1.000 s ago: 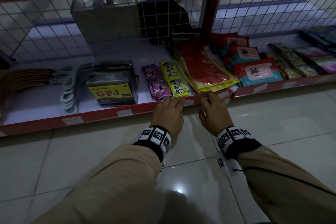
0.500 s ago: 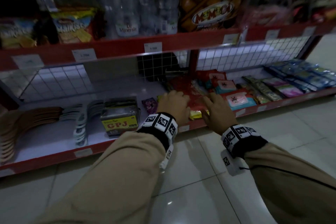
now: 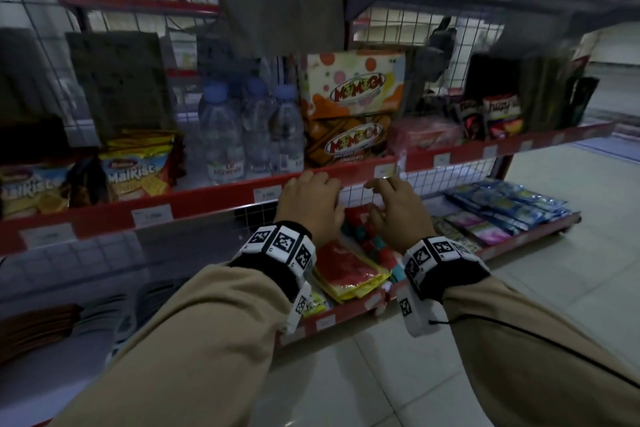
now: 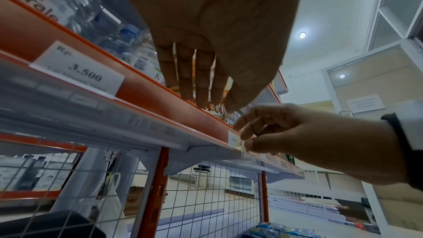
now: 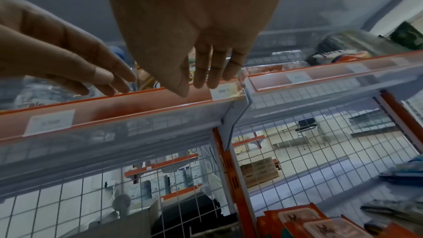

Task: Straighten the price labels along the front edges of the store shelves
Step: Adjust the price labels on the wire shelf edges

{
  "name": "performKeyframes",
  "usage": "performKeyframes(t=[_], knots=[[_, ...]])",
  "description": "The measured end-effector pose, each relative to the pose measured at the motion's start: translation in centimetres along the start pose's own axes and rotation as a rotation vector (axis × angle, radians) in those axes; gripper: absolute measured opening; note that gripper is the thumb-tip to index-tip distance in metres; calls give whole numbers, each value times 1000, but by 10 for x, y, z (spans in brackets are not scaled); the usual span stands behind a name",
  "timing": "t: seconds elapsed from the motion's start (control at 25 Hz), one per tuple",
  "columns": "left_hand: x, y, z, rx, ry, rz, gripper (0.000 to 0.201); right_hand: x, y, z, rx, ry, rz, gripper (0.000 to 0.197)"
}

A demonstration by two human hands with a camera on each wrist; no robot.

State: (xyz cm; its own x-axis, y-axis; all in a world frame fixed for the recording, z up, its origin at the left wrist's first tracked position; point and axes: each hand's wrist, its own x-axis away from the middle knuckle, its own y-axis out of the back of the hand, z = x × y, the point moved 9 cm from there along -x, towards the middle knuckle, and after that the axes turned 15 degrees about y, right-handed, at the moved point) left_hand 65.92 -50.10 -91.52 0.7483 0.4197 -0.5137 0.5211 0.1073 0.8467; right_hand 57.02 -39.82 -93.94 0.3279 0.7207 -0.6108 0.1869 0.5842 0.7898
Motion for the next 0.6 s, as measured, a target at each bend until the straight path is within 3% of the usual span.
performKeyframes(t=[0.2, 0.6], knots=[[-6, -5, -7, -42, 34, -69, 38, -10, -2, -25, 19, 43, -45, 36], [-41, -29, -46, -54, 192, -199, 40, -34, -1, -71, 35, 291, -178, 42]])
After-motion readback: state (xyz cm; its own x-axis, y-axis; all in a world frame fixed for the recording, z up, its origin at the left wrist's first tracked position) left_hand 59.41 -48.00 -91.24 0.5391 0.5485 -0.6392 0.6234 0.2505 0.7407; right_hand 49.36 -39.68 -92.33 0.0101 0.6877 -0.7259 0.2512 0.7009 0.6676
